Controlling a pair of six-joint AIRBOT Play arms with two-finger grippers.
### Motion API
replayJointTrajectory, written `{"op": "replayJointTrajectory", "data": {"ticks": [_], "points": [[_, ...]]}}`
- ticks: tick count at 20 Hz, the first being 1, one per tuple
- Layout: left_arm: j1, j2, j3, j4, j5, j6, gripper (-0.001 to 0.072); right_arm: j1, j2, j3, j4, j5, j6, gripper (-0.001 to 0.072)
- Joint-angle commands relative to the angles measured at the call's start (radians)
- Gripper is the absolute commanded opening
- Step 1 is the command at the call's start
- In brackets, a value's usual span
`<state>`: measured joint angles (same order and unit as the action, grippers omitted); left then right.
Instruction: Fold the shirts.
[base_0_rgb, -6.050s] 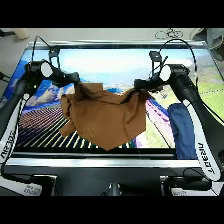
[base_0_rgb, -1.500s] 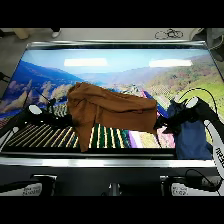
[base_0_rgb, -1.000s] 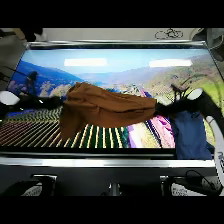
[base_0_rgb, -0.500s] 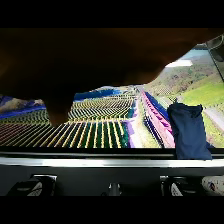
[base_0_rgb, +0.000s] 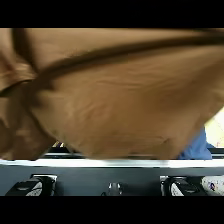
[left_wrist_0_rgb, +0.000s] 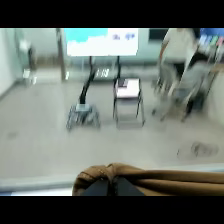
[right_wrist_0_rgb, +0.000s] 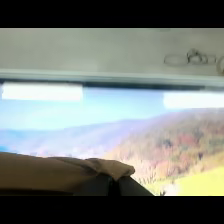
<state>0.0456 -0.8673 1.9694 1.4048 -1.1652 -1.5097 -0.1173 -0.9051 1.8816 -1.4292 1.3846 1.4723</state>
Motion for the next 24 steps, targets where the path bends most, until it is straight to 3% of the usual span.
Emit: {"op": "replayJointTrajectory", "data": {"ticks": [1,4,8,13,17,20,22,24], "points": [[0.001,-0.142,-0.078,0.122,-0.199,0.0,0.0028,0.0,-0.206,-0.068,0.005,0.205,0.005,0.0023],[-0.004,-0.285,-0.312,0.116,-0.177,0.01,0.0028,0.0,-0.424,-0.261,0.022,0.162,0.014,0.0023],[-0.003,-0.494,-0.566,-0.015,0.095,0.009,0.0028,0.01,-0.672,-0.342,0.04,-0.173,0.051,0.0024],[-0.003,-0.714,-0.554,-0.233,0.437,0.006,0.0029,0.01,-0.772,-0.342,0.125,-0.569,0.123,0.0024],[-0.003,-0.8,-0.542,-0.367,0.679,0.006,0.0028,0.01,-0.808,-0.341,0.216,-0.716,0.124,0.0024],[0.002,-0.812,-0.535,-0.365,0.621,0.016,0.0028,0.01,-0.808,-0.341,0.24,-0.62,0.095,0.0024],[0.013,-0.797,-0.531,-0.348,0.438,0.069,0.0028,0.008,-0.807,-0.341,0.213,-0.452,0.008,0.0025],[0.04,-0.792,-0.51,-0.238,0.188,0.051,0.0027,0.008,-0.808,-0.341,0.132,-0.244,-0.009,0.0025]]}}
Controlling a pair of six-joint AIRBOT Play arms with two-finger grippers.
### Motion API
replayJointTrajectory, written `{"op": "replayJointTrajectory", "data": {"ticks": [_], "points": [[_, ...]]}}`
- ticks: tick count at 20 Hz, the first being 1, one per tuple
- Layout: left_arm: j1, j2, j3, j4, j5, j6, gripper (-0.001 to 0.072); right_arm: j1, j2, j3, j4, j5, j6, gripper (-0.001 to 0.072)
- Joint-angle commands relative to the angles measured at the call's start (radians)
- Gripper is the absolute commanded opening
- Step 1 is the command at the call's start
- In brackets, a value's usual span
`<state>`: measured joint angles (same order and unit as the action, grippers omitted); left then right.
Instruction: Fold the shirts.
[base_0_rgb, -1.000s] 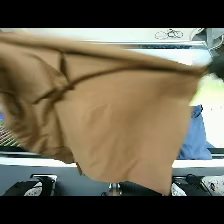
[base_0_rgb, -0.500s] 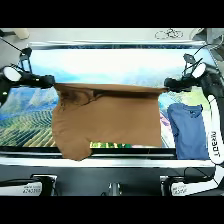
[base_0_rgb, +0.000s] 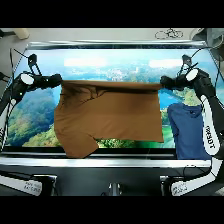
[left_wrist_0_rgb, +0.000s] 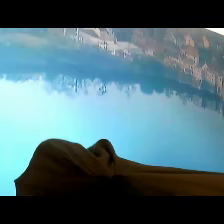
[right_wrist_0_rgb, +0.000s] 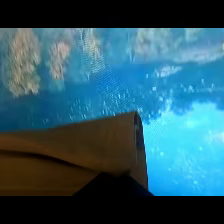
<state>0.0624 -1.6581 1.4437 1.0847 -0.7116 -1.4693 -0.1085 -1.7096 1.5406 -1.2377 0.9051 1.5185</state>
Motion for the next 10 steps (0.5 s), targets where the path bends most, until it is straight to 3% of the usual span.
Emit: {"op": "replayJointTrajectory", "data": {"ticks": [1,3,5,6,7,8,10], "points": [[0.034,-0.003,0.013,0.127,-0.372,-0.031,0.0028,-0.001,-0.006,-0.007,-0.072,0.332,-0.033,0.0025],[0.042,-0.018,-0.019,0.157,-0.514,-0.064,0.0028,0.005,-0.023,-0.045,-0.055,0.453,-0.026,0.0025],[0.027,-0.023,-0.063,0.153,-0.531,-0.066,0.0029,0.017,-0.04,-0.084,-0.047,0.461,-0.017,0.0025],[0.021,-0.022,-0.067,0.142,-0.539,-0.068,0.0097,0.024,-0.045,-0.084,-0.044,0.452,-0.005,0.0082],[0.02,-0.016,-0.057,0.125,-0.553,-0.069,0.0346,0.025,-0.04,-0.076,-0.027,0.457,0.013,0.0366],[0.028,-0.004,-0.036,0.123,-0.581,-0.068,0.0497,0.018,-0.026,-0.056,-0.016,0.493,0.015,0.0541],[0.066,0.045,-0.002,0.125,-0.654,-0.044,0.0502,-0.011,0.027,-0.019,-0.023,0.586,0.013,0.0539]]}}
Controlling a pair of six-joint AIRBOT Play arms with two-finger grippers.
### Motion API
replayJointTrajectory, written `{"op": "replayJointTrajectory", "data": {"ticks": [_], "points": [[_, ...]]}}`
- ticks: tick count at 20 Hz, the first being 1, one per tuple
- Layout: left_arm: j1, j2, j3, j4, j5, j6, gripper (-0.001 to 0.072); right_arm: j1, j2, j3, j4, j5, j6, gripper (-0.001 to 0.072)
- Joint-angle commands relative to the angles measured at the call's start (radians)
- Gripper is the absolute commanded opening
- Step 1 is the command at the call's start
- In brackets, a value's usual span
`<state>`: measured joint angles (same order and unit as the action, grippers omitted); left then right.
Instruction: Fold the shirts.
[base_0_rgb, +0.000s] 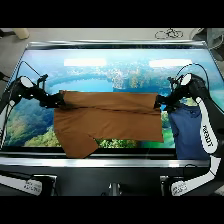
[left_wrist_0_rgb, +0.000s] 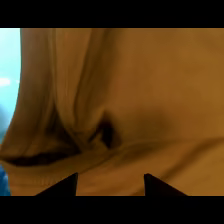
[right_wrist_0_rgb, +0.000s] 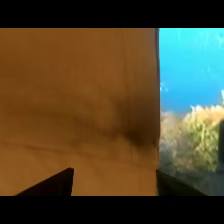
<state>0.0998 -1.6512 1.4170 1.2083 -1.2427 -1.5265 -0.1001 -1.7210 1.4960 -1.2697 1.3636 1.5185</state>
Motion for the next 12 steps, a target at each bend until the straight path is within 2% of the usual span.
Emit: {"op": "replayJointTrajectory", "data": {"ticks": [1,4,8,12], "points": [[0.058,0.077,0.016,0.004,-0.156,0.013,0.0499,-0.047,0.074,0.025,0.01,0.168,0.015,0.0534],[0.126,0.237,-0.194,0.013,-0.192,0.055,0.0492,-0.112,0.168,-0.062,0.006,0.216,0.014,0.053],[0.156,0.521,-0.709,-0.013,-0.037,0.087,0.0493,-0.119,0.317,-0.353,0.03,0.088,0.01,0.0529],[0.145,0.636,-0.935,-0.153,0.071,0.106,0.0493,-0.119,0.35,-0.42,0.04,0.069,0.005,0.0529]]}}
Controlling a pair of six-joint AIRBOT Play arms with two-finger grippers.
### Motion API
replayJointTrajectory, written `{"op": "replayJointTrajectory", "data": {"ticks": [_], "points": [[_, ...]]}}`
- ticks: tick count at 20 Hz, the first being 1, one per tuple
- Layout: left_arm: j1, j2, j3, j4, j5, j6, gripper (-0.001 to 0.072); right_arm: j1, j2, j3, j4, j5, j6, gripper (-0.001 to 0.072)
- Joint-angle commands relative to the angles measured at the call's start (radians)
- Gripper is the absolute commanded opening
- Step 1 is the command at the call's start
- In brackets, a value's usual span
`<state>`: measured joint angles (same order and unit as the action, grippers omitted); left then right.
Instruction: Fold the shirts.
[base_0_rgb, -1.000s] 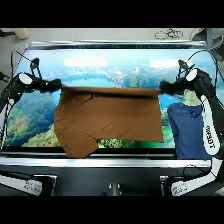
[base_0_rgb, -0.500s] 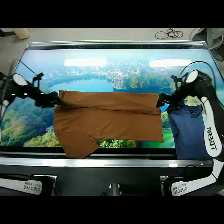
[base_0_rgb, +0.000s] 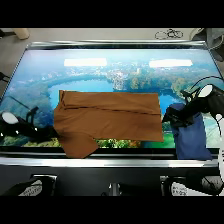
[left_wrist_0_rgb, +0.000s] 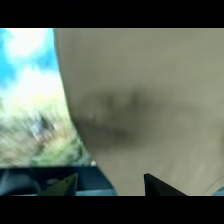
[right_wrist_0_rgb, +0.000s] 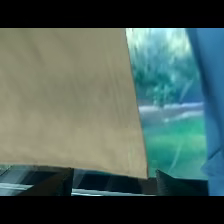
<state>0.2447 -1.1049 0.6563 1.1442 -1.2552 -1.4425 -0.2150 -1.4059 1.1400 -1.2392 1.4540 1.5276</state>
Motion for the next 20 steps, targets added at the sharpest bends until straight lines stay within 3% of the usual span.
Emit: {"op": "replayJointTrajectory", "data": {"ticks": [1,5,7,8,9,10,12,15,19,20], "points": [[-0.016,0.084,-0.195,-0.099,0.097,0.022,0.0493,-0.005,0.035,-0.064,0.008,-0.021,-0.006,0.0529],[-0.08,0.077,-0.216,-0.104,0.186,-0.015,0.0489,-0.005,0.036,-0.08,0.006,0.002,-0.006,0.0535],[-0.084,0.076,-0.216,-0.114,0.237,-0.04,0.0378,-0.005,0.049,-0.15,0.005,-0.005,-0.016,0.0617],[-0.084,0.076,-0.216,-0.117,0.246,-0.039,0.0377,-0.005,0.054,-0.189,0.006,-0.025,-0.027,0.0619],[-0.084,0.077,-0.216,-0.117,0.251,-0.041,0.0325,-0.005,0.055,-0.225,0.005,-0.051,-0.033,0.0619],[-0.084,0.077,-0.216,-0.117,0.254,-0.04,0.016,-0.005,0.055,-0.254,0.006,-0.088,-0.032,0.0619],[-0.084,0.077,-0.215,-0.117,0.254,-0.037,0.0034,-0.005,0.055,-0.295,0.029,-0.161,-0.032,0.0616],[-0.084,0.083,-0.214,-0.117,0.254,-0.022,0.0029,-0.005,0.054,-0.348,0.086,-0.237,-0.033,0.0602],[-0.084,0.102,-0.213,-0.117,0.255,0.001,0.0028,-0.005,0.054,-0.395,0.126,-0.296,-0.034,0.0528],[-0.084,0.109,-0.211,-0.117,0.254,0.005,0.0028,-0.005,0.055,-0.395,0.124,-0.303,-0.036,0.0449]]}}
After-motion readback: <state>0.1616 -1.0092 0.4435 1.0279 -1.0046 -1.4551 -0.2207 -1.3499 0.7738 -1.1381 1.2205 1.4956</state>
